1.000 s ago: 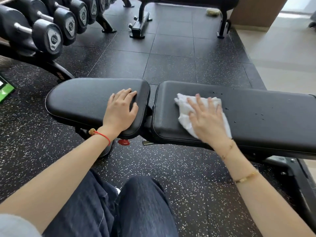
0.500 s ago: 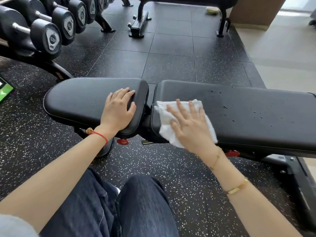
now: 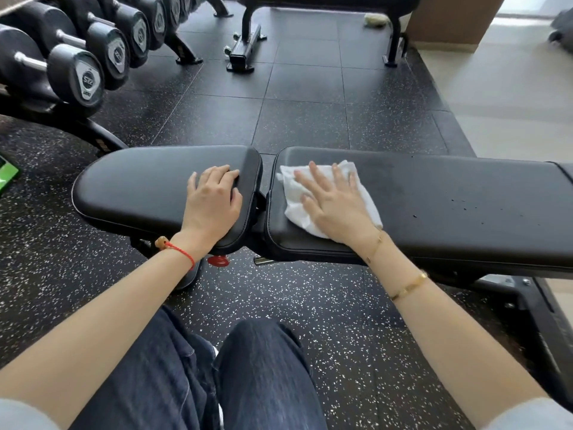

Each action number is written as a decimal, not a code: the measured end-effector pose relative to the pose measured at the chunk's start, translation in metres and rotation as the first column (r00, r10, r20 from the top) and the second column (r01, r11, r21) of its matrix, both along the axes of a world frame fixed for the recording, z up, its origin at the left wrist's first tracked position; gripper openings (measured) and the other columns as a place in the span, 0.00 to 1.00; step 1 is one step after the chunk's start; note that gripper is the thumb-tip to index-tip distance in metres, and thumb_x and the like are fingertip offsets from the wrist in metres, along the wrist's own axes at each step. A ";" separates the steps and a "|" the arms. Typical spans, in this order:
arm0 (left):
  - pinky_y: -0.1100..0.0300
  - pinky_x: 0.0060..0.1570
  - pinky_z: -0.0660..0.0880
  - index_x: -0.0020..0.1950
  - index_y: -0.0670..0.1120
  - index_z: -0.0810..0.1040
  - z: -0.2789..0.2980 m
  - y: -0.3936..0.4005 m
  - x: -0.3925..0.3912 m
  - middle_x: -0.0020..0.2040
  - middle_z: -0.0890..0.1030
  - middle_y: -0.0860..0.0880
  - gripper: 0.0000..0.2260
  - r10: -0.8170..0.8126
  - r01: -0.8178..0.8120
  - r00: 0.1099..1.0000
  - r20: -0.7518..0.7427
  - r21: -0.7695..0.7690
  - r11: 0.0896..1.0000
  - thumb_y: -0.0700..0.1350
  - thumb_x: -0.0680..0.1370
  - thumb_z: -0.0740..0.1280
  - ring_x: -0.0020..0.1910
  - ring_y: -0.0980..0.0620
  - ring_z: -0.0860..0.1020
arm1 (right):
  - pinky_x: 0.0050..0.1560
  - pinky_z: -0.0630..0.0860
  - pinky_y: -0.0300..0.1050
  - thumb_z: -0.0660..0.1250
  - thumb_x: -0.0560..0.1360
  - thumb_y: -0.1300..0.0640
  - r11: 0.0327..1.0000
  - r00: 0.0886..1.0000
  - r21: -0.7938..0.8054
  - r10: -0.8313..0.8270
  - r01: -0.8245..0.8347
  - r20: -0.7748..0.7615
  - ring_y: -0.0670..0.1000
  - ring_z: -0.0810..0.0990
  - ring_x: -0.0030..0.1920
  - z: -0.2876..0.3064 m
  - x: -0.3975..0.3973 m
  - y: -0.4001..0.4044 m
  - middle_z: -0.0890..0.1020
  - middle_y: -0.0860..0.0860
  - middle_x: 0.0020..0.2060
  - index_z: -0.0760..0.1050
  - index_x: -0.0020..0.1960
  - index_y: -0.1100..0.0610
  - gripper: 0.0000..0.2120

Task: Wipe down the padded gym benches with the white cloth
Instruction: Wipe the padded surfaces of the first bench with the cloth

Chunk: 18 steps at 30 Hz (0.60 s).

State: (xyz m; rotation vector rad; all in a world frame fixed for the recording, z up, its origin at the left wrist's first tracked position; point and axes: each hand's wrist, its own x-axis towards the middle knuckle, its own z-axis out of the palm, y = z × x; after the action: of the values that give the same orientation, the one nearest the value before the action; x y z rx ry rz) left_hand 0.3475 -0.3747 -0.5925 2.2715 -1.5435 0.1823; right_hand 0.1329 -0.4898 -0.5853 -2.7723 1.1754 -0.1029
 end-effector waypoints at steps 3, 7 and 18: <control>0.45 0.73 0.60 0.66 0.45 0.76 0.006 -0.006 -0.023 0.67 0.76 0.47 0.15 -0.069 0.065 0.996 -0.053 -0.072 0.995 0.44 0.81 0.59 0.71 0.47 0.69 | 0.78 0.39 0.59 0.46 0.83 0.44 0.999 0.999 -0.020 -0.033 0.033 0.008 0.57 0.46 0.80 -0.005 -0.043 -0.008 0.50 0.44 0.80 0.48 0.79 0.38 0.25; 0.47 0.74 0.58 0.68 0.47 0.75 0.012 -0.026 -0.069 0.70 0.74 0.48 0.16 -0.173 0.166 0.980 -0.102 -0.076 0.983 0.46 0.81 0.59 0.73 0.48 0.66 | 0.77 0.40 0.61 0.46 0.84 0.45 0.960 0.960 -0.001 -0.280 0.280 -0.020 0.59 0.47 0.80 0.002 -0.058 -0.070 0.51 0.46 0.80 0.50 0.80 0.41 0.25; 0.49 0.72 0.63 0.68 0.44 0.74 -0.005 -0.043 -0.108 0.69 0.73 0.45 0.18 -0.196 0.186 0.973 -0.124 -0.085 0.979 0.46 0.79 0.61 0.71 0.45 0.67 | 0.76 0.36 0.60 0.45 0.83 0.42 0.999 1.000 0.017 -0.028 0.028 -0.003 0.57 0.43 0.80 -0.005 -0.053 -0.068 0.48 0.42 0.80 0.46 0.79 0.37 0.25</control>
State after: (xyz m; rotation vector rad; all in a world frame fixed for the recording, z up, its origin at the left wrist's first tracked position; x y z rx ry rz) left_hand 0.2400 -0.4178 -0.5971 2.0217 -1.6462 0.0336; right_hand 0.0795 -0.5580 -0.5906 -2.7430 1.2101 -0.0917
